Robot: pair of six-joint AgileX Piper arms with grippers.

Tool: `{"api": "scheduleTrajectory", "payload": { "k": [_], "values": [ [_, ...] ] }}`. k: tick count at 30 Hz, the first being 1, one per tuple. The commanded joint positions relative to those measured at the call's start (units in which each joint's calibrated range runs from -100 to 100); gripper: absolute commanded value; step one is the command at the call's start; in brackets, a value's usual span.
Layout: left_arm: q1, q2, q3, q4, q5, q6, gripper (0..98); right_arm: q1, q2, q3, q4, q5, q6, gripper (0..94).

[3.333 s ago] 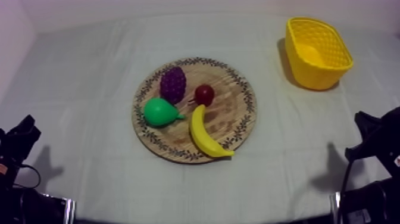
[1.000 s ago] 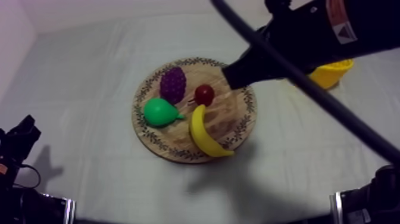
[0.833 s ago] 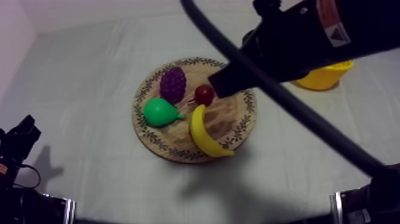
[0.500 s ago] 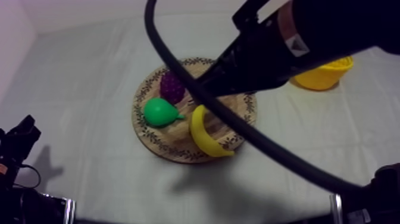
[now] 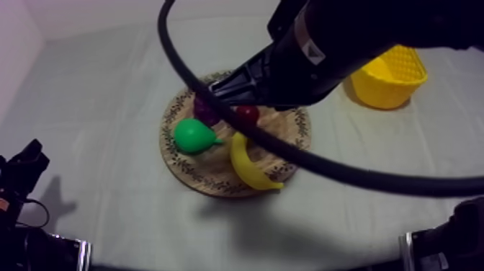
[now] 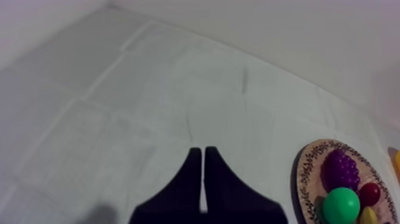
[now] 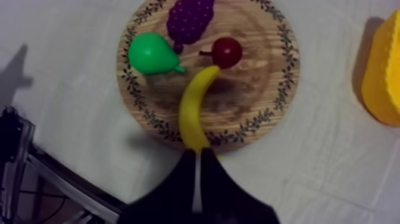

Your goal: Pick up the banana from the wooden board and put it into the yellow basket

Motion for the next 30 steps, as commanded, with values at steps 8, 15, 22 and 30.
{"api": "scheduleTrajectory", "payload": {
  "k": [8, 15, 22, 30],
  "values": [
    [0.02, -0.05, -0.01, 0.03, 0.00, 0.01, 0.1, -0.39, 0.56, -0.70, -2.64, 1.66, -0.52, 37.5],
    [0.02, -0.05, -0.01, 0.03, 0.00, 0.00, 0.1, 0.85, 0.84, 0.16, -5.62, 0.26, -0.86, 66.1],
    [0.02, -0.05, -0.01, 0.03, 0.00, 0.01, 0.1, 1.83, 1.55, 0.39, -6.75, -1.42, -0.68, 74.1],
    [0.02, -0.05, -0.01, 0.03, 0.00, 0.01, 0.1, 3.46, 5.12, 6.96, -8.76, -10.26, 0.45, 72.7]
  ]
}}
